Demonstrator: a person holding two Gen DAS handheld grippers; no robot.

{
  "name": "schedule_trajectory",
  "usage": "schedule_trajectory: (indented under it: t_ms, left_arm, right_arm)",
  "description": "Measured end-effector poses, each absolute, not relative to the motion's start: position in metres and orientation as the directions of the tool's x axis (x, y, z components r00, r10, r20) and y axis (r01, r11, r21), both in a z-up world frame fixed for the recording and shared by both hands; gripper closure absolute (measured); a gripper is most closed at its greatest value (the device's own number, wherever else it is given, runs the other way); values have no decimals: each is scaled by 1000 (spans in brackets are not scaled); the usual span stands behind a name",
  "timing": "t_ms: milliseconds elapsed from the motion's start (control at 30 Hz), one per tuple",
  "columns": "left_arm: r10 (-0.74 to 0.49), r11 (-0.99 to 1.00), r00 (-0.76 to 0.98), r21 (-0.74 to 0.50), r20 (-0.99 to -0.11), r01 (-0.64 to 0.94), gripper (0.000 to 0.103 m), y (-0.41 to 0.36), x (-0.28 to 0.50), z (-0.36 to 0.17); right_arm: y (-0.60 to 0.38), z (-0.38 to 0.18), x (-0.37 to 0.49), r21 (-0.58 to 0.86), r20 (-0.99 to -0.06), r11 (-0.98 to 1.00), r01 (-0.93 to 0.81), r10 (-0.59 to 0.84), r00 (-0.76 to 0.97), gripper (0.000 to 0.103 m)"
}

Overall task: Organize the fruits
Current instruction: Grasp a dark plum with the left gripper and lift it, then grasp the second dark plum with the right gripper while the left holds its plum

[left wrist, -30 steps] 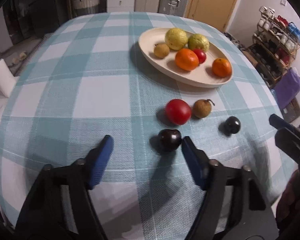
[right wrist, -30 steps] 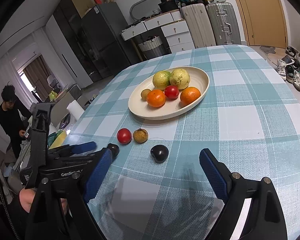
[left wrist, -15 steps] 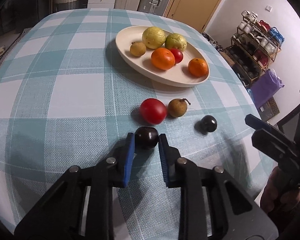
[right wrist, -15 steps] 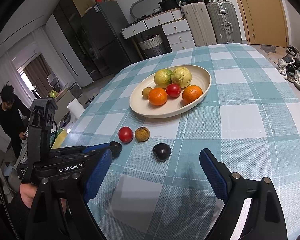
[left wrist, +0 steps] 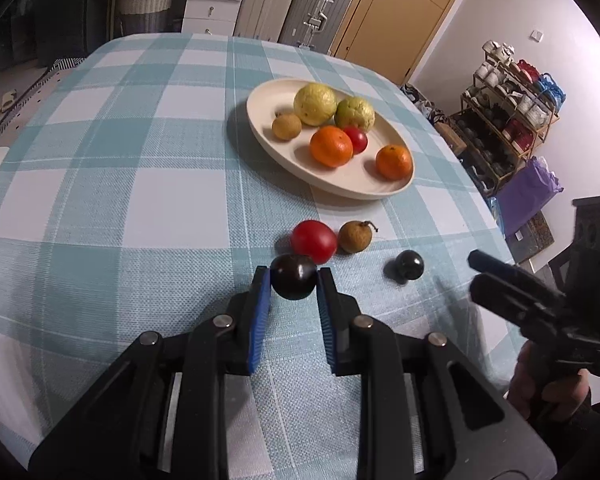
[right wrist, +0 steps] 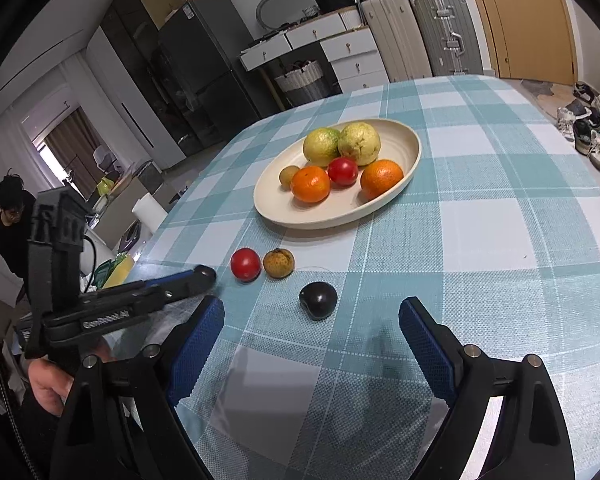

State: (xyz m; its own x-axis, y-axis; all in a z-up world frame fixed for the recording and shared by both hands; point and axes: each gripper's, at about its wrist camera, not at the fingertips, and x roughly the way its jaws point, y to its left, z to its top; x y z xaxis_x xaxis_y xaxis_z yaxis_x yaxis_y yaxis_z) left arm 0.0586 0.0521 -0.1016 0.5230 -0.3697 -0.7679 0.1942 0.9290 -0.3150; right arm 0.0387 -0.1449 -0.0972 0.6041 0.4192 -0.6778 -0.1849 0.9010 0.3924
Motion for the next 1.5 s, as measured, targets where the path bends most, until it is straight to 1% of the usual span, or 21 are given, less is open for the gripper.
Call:
schedule_trajectory:
  t_ms: [167,233,300,467,633,700,800,967,1067,1100,1333,1500]
  left_arm:
    - [-376,926,544,-322,-750,197,82,60,50,-88]
    - [-377,926,551,-323,-744,197,82,63,49,-84]
    - [-380,925,556,-324,-739,201,82,64,46,-80]
    - [-384,923,562,-323,-732,209,82,65,44,-75]
    - [-390,920,562,-331,-730,209,82,66,45,-75]
    - [-392,919,559,-332,-731,211,82,66,46,-75]
    - [-394,919,558,-336,-730,209,82,67,47,-75]
    - [-394,919,551,-336,-736,207,82,66,47,-78]
    - [-394,918,550,-337,-736,206,82,66,47,-80]
    - [-394,918,551,-338,-736,205,82,66,47,-79]
    - [-393,919,551,-340,-736,202,82,66,48,-81]
    - [-398,916,547,-346,-736,202,82,65,50,-81]
  right_arm:
    - [-144,-101,45,391,-685,902,-185,419,596,13]
    - [-142,-103,47,388,-689,902,-187,419,591,18]
    - [-139,-106,51,384,-699,904,-188,418,580,20]
    - [-131,-111,57,359,-717,911,-204,409,564,28]
    - [-124,-114,63,326,-739,923,-205,384,553,48]
    - [-122,-115,64,314,-743,926,-212,378,552,50]
    - [-117,-117,66,299,-747,926,-230,377,547,57]
    - [-111,-119,69,271,-756,932,-240,360,547,65]
    - [-112,-119,71,261,-764,939,-224,343,547,75]
    - [-114,-118,72,259,-762,940,-222,340,551,80]
    - [-115,-118,71,251,-759,942,-222,334,559,81]
    - [-119,-118,72,276,-751,936,-219,352,559,82]
